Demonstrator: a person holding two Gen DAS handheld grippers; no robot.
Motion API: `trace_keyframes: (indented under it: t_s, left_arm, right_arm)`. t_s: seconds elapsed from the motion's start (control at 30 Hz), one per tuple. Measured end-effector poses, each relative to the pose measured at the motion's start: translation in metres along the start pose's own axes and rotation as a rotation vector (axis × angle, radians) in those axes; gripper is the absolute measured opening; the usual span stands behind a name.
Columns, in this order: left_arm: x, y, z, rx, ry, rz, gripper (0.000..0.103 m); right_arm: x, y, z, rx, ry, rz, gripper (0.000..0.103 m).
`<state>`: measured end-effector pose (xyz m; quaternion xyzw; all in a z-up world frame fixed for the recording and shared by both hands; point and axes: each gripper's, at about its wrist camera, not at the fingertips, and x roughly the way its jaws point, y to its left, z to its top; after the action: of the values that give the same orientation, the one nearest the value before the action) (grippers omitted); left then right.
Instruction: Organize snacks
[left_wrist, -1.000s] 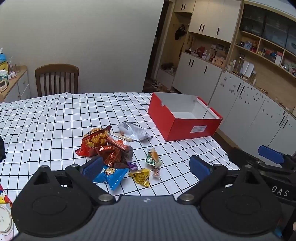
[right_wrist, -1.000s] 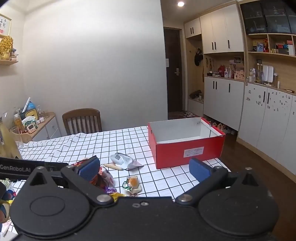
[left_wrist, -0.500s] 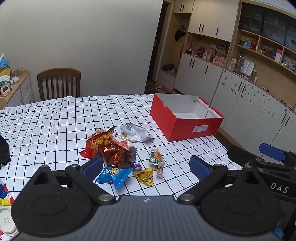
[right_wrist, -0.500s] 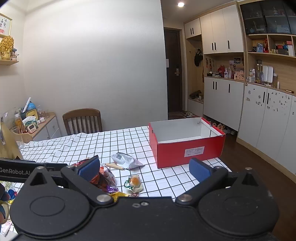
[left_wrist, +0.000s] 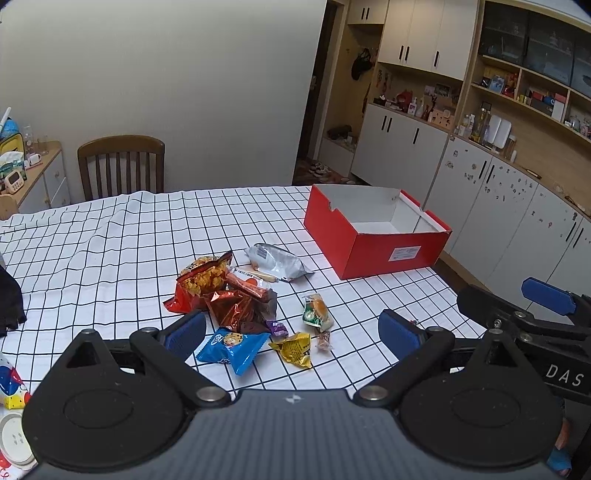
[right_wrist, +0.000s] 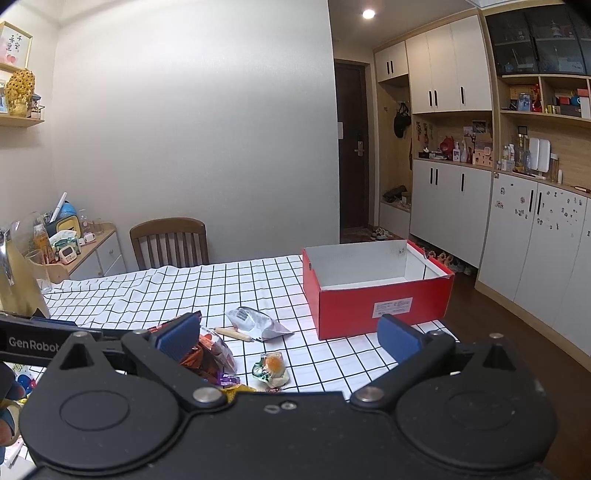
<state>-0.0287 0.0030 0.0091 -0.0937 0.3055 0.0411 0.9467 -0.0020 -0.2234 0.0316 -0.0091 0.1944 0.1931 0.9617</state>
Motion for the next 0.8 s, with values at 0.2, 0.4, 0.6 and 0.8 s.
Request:
trace_keyframes:
  t_s: [0.2,0.4,0.6,0.8]
  left_arm:
    - [0.0015,0.0002,0.0002,0.003,-0.001,-0.001,0.1]
    - [0.0026,0.0004,0.0004,0.001,-0.001,-0.005,0.1]
    - [0.0047,0.0008,0.0016,0.002,0.006,-0.013,0.1]
    - [0.0052,-0.0003,0.002,0.016,-0.002,-0.008,0.1]
  right_arm:
    - [-0.0002,-0.0002,-0.0002,0.001,-0.001,-0.004,0.103]
    - [0.0007,-0.0001,0.0006,0.001,0.001,-0.001,0.102]
    - [0.0011,0.0002,0.0017,0.003,-0.003,-0.005,0.102]
    - [0.0012,0.0006,0.003,0.002,-0.008,-0.006,0.102]
